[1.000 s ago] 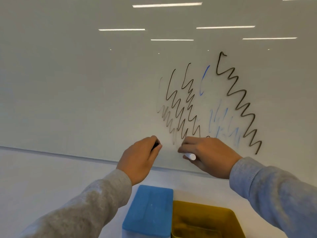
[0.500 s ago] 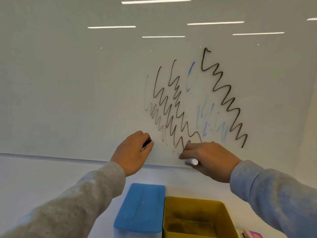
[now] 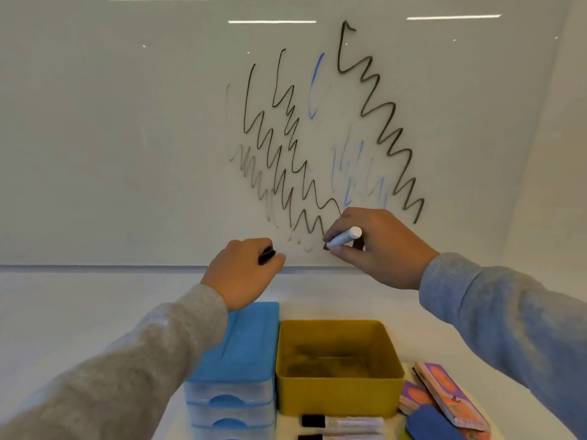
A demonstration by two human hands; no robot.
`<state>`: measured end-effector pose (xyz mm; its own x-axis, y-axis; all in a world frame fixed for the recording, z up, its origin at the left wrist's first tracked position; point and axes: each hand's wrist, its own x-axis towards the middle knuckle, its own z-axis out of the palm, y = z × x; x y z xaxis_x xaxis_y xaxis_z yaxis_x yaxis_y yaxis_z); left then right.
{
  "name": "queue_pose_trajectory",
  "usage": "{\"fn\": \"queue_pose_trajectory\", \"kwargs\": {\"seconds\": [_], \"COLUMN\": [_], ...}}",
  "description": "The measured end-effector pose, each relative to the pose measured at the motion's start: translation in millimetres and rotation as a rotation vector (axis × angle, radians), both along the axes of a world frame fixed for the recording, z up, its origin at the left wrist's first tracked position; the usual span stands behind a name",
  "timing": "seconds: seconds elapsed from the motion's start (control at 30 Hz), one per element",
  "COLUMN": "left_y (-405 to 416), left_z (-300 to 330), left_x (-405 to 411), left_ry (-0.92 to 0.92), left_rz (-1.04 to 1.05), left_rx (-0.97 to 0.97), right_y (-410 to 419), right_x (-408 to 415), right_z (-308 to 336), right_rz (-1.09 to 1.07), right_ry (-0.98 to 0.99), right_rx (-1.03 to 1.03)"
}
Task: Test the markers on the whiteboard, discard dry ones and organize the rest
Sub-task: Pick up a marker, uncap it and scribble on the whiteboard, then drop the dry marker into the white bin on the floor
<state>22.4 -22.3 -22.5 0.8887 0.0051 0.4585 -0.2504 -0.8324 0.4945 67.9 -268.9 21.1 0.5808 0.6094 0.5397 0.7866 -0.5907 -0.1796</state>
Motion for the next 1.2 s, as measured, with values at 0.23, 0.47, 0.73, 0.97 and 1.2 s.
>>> {"fn": "queue_pose_trajectory", "kwargs": {"seconds": [0.23, 0.47, 0.73, 0.97, 1.2], "left_y": [-21, -60, -76, -69, -60], "left_z": [-23, -68, -140, -202, -222], "left_x": [-13, -45, -87, -128, -142], "left_ry": [0.032, 0.026, 0.127, 0.310, 0.357], "left_rz": [-0.139, -0.137, -0.209, -0.147, -0.102], "left_rx": [-0.406, -0.377, -0.612, -0.903, -1.020], "right_y": [-7, -10, -24, 0, 20], "right_x": [-21, -60, -98, -148, -161], "right_z": [-31, -91, -146, -220, -251], "right_rz": [-0.044, -0.137, -0.259, -0.286, -0.393], "right_ry": [0.153, 0.347, 0.538, 0.817, 0.993], "right_rx": [0.397, 0.661, 0.927, 1.304, 1.468]}}
